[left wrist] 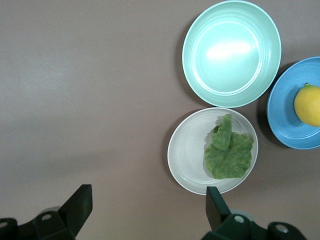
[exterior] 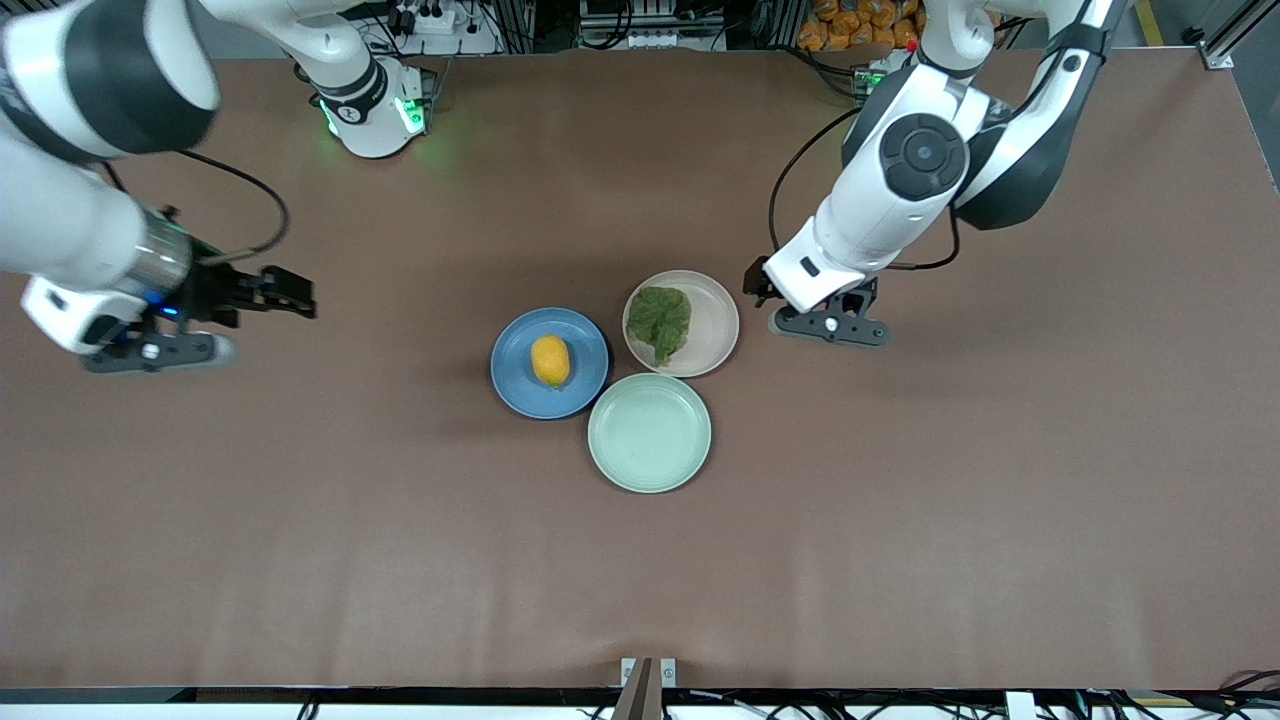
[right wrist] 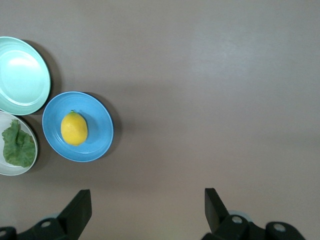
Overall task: Pick lemon and lettuce from blue and beige plates
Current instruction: 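Lower the right gripper over the lemon while the left gripper lowers over the lettuce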
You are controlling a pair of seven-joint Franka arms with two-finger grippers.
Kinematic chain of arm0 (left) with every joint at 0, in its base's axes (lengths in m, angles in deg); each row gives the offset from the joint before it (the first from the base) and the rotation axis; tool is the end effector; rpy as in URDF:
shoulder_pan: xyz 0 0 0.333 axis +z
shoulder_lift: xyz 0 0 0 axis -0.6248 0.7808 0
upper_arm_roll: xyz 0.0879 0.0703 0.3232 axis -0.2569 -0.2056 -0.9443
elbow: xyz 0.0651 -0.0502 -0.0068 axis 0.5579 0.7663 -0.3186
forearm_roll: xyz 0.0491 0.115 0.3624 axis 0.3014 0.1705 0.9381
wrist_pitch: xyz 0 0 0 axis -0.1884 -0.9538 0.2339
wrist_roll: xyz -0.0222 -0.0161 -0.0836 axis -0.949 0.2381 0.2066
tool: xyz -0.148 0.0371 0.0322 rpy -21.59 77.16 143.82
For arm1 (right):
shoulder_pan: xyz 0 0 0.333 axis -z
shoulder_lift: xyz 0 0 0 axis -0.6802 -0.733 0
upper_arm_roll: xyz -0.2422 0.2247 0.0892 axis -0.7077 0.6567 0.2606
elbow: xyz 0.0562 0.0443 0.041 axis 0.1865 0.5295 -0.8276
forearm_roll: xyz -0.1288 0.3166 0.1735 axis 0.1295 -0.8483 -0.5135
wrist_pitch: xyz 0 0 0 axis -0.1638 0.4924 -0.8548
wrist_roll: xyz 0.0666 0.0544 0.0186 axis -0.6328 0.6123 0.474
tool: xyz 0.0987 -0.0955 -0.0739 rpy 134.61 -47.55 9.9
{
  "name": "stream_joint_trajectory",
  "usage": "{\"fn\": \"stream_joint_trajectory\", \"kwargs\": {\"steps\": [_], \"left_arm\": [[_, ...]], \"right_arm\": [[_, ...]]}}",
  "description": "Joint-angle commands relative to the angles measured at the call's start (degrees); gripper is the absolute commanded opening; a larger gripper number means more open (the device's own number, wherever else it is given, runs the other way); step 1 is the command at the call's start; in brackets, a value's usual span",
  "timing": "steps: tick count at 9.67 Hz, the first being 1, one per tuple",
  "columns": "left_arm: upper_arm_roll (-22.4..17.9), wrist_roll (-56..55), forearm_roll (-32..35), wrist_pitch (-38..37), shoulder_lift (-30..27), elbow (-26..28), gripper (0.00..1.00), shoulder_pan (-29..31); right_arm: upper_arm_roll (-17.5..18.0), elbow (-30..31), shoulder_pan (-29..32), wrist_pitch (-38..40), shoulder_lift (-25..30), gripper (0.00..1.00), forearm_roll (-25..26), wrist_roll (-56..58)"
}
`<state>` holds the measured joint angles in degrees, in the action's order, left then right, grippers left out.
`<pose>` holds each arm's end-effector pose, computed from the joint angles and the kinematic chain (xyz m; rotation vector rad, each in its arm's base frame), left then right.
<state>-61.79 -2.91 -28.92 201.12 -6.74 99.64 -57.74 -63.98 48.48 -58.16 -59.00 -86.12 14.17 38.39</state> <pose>0.5139 -0.3327 0.4099 3.0286 -0.2417 -0.1086 0.5851 0.1276 0.5164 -3.0575 -0.1388 0.1987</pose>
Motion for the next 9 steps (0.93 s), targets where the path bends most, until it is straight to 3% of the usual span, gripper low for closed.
{"fn": "stream_joint_trajectory", "kwargs": {"steps": [1,3,9], "left_arm": [[0.0,-3.1,-0.7,3.0,2.5,0.1,1.00,-2.4],[-0.1,-5.5,-0.5,5.3,5.0,0.0,1.00,-5.2],[-0.1,-6.3,-0.4,4.7,5.6,-0.1,1.00,-5.3]], "right_arm": [[-0.4,-0.1,-3.0,-2.7,-2.1,1.00,-1.0,-3.2],[-0.4,0.0,-6.5,-5.9,-4.7,1.00,-1.0,-7.5],[-0.3,1.8,-11.1,-10.9,-7.6,1.00,-1.4,-8.9]]}}
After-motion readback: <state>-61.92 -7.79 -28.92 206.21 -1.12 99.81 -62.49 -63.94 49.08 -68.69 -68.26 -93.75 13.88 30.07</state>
